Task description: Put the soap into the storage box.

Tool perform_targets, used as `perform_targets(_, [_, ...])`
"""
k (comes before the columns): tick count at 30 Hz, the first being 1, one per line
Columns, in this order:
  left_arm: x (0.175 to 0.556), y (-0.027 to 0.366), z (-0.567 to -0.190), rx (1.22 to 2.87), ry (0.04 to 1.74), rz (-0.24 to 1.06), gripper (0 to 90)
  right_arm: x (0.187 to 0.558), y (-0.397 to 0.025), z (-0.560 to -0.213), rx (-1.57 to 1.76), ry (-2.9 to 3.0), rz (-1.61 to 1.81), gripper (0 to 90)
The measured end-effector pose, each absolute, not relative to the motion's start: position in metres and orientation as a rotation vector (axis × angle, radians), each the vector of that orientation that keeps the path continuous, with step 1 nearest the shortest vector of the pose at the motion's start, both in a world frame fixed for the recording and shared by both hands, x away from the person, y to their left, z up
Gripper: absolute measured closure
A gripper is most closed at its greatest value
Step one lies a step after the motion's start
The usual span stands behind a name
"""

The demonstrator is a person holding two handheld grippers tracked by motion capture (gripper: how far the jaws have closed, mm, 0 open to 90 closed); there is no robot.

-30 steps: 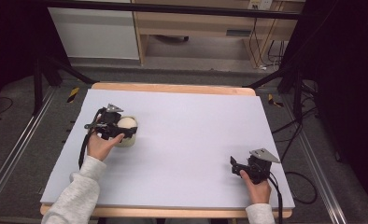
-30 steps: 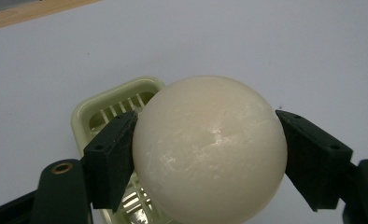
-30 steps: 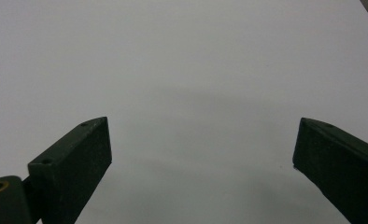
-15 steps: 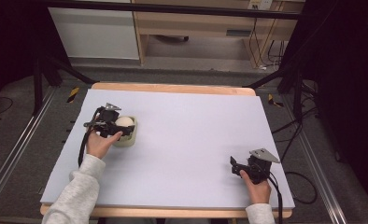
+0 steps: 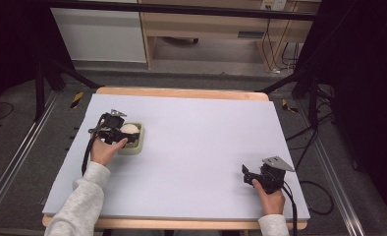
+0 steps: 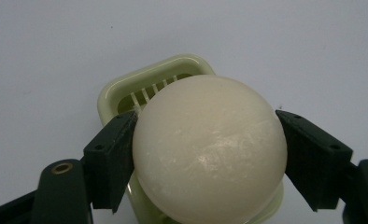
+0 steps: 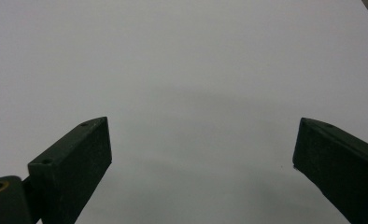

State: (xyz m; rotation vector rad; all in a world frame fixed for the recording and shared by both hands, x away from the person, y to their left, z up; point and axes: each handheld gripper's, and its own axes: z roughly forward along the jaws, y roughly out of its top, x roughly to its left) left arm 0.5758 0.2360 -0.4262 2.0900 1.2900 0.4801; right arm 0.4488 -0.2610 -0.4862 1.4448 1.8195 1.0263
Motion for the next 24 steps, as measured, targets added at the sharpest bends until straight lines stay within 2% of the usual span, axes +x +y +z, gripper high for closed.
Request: perform_targets(24, [0.579, 0.234, -0.442, 2.137, 1.31, 0.478, 24.1, 0.449, -0.261, -0.486, 1.444, 1.82, 1.025, 4.8])
